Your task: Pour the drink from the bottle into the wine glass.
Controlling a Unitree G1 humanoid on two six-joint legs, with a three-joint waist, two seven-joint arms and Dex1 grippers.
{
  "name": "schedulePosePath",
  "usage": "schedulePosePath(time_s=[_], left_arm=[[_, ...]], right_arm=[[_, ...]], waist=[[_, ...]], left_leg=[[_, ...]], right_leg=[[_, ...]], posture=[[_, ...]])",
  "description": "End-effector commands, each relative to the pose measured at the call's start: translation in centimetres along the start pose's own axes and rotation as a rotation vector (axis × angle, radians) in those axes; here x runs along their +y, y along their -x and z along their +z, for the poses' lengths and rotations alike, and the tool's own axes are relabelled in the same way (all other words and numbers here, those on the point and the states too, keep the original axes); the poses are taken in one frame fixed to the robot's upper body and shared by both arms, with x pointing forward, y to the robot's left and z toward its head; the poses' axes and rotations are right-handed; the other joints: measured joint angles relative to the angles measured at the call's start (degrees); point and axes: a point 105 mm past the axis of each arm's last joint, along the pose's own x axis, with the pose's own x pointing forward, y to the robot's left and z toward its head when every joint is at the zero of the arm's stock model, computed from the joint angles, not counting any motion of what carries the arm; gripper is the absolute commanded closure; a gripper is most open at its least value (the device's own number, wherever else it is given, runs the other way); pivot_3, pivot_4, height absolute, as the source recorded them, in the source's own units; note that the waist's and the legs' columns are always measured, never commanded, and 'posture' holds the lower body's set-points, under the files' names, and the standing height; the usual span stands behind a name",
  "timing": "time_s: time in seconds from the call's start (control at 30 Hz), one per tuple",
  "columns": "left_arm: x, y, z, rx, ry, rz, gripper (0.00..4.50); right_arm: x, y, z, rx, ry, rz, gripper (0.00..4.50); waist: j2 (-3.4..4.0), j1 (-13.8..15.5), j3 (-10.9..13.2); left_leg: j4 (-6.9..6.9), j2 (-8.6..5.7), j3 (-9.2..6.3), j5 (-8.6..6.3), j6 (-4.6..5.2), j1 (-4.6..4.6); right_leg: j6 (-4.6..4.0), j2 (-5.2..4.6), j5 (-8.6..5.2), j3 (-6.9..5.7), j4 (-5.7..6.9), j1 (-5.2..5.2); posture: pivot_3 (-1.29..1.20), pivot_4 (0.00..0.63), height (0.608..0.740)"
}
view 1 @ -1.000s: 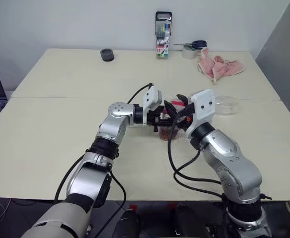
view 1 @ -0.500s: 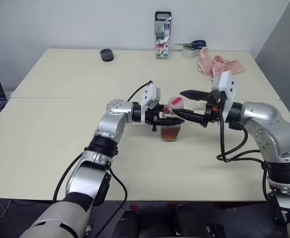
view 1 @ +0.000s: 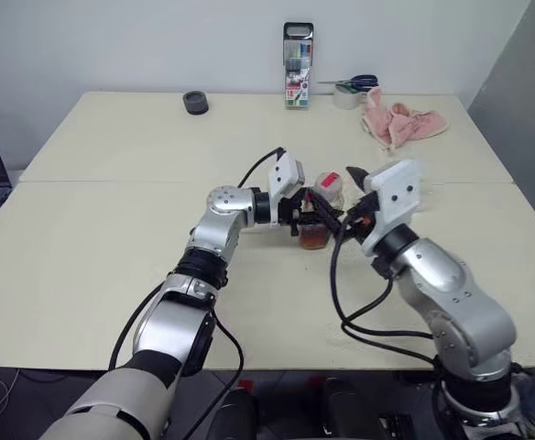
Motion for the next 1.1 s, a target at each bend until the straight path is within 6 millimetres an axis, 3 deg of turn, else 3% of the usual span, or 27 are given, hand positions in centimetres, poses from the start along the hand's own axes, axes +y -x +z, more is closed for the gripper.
schedulePosePath(time_s=[0.03,0.47,0.57,0.73,0.9,0.97,1.1], left_arm=[[0.4,-0.5,2.0,-0.041,-0.071,-0.005,2.79],[0.1,-0.4,1.8,-0.039,-0.072,-0.010,2.79],[0.0,-0.4,1.7,-0.038,-0.070,-0.013,2.79],[-0.1,-0.4,1.6,-0.034,-0.069,-0.018,2.79],[-0.2,-0.2,1.3,-0.022,-0.066,-0.029,2.79],[-0.3,0.2,1.2,-0.008,-0.060,-0.054,2.79],[-0.3,1.5,1.2,0.032,-0.052,-0.136,2.81]], right_arm=[[-0.4,-0.1,0.7,-0.040,0.023,-0.070,0.51],[-0.9,-1.1,0.7,-0.071,-0.067,-0.156,0.51],[-0.9,-1.1,0.9,-0.080,-0.061,-0.156,1.03],[-0.6,-1.2,1.0,-0.085,-0.065,-0.150,2.63],[-0.2,-1.4,1.2,-0.103,-0.040,-0.123,2.63],[0.6,-1.5,1.6,-0.121,-0.004,-0.022,2.63],[1.3,-0.8,2.2,-0.126,0.090,0.371,2.63]], waist=[[0.00,0.0,0.0],[0.01,-0.1,0.0],[0.01,-0.1,0.0],[0.01,-0.1,0.0],[0.01,-0.1,0.0],[0.01,-0.1,0.0],[0.01,-0.2,0.0]], left_leg=[[0.00,0.00,0.00,0.00,0.00,0.00],[0.00,0.01,-0.01,-0.01,0.01,0.01],[0.00,0.01,-0.01,-0.01,0.02,0.01],[0.00,0.01,-0.01,-0.02,0.03,0.02],[0.03,0.00,-0.01,-0.02,0.03,0.02],[0.03,0.00,-0.02,-0.02,0.04,0.02],[0.08,-0.01,0.04,-0.10,0.17,0.02]], right_leg=[[0.00,0.00,0.00,0.00,0.00,0.00],[0.00,0.01,0.00,-0.01,0.06,0.00],[0.00,0.01,0.00,-0.01,0.06,0.00],[0.00,0.01,0.00,-0.01,0.08,0.00],[0.00,0.01,0.00,-0.01,0.11,0.00],[0.00,0.01,0.00,-0.01,0.11,0.00],[0.00,0.02,0.00,0.00,0.09,0.00]], posture=[[0.00,0.150,0.740],[0.00,0.150,0.740],[0.00,0.150,0.740],[0.00,0.150,0.740],[0.00,0.150,0.740],[0.00,0.150,0.740],[0.00,0.150,0.740]])
